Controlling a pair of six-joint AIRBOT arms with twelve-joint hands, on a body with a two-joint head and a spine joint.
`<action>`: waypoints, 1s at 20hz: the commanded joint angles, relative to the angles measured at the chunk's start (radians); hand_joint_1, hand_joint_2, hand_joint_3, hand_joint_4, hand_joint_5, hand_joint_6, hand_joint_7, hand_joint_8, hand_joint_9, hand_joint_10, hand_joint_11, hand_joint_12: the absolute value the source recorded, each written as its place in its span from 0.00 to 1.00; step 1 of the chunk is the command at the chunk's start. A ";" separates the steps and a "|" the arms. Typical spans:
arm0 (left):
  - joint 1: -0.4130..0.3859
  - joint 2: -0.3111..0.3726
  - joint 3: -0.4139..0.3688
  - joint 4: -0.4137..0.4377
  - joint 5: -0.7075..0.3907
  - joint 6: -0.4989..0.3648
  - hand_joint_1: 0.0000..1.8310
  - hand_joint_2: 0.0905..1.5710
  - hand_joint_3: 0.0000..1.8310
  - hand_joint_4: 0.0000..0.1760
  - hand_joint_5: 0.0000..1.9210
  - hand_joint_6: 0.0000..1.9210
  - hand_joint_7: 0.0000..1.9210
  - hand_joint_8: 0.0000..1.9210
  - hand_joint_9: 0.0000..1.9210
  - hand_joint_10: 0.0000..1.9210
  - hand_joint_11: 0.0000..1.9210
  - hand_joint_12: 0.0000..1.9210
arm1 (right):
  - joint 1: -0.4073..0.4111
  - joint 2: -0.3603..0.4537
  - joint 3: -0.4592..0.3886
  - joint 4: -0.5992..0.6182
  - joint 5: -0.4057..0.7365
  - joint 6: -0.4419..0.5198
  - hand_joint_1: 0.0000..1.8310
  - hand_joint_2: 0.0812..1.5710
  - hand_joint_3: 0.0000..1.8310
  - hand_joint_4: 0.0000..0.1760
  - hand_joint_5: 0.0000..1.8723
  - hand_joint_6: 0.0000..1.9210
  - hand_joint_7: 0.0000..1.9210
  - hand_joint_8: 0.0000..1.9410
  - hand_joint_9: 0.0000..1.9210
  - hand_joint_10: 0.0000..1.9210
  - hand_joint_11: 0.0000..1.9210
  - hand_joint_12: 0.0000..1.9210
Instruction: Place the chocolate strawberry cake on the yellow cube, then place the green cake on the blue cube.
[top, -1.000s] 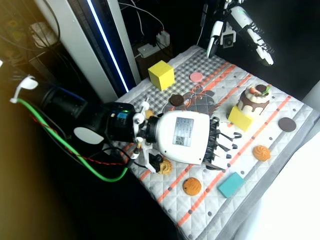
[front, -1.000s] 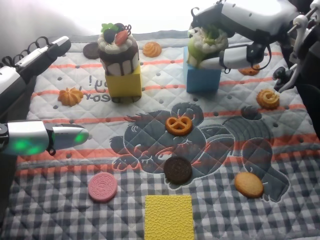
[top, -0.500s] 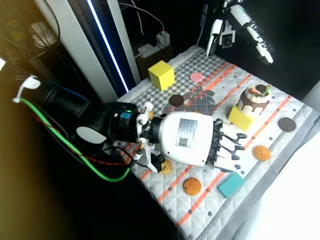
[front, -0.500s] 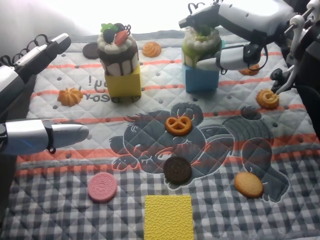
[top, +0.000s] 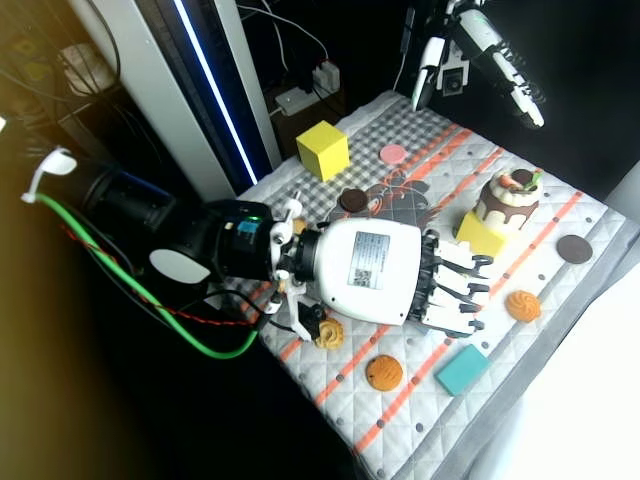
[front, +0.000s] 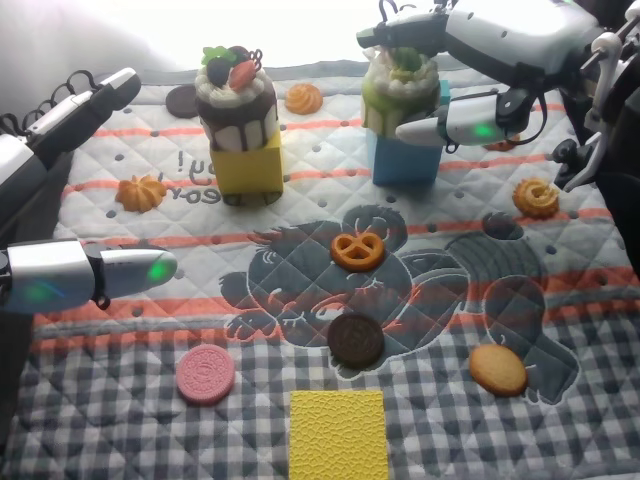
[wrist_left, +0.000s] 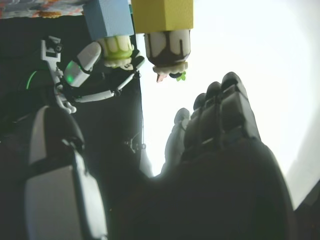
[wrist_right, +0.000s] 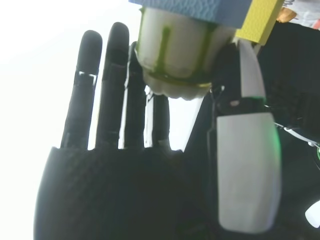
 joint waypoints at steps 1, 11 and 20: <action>-0.002 0.011 -0.001 0.013 -0.131 -0.010 0.45 0.52 0.00 0.78 0.00 0.00 0.00 0.00 0.00 0.00 0.00 0.00 | 0.005 0.005 -0.003 0.017 0.129 0.001 0.49 0.68 0.00 0.21 0.28 0.00 0.36 0.00 0.43 0.02 0.22 0.60; 0.007 0.012 -0.005 0.013 -0.140 -0.022 0.47 0.53 0.00 0.91 0.00 0.00 0.00 0.00 0.00 0.00 0.00 0.00 | -0.017 0.030 -0.022 0.020 0.152 0.001 0.45 0.69 0.00 0.19 0.25 0.00 0.33 0.00 0.41 0.01 0.21 0.62; 0.015 0.014 -0.007 0.011 -0.150 -0.033 0.46 0.53 0.00 0.91 0.00 0.00 0.00 0.00 0.00 0.00 0.00 0.00 | -0.030 0.033 -0.022 0.031 0.151 0.001 0.48 0.68 0.00 0.33 0.22 0.00 0.30 0.00 0.38 0.00 0.16 0.62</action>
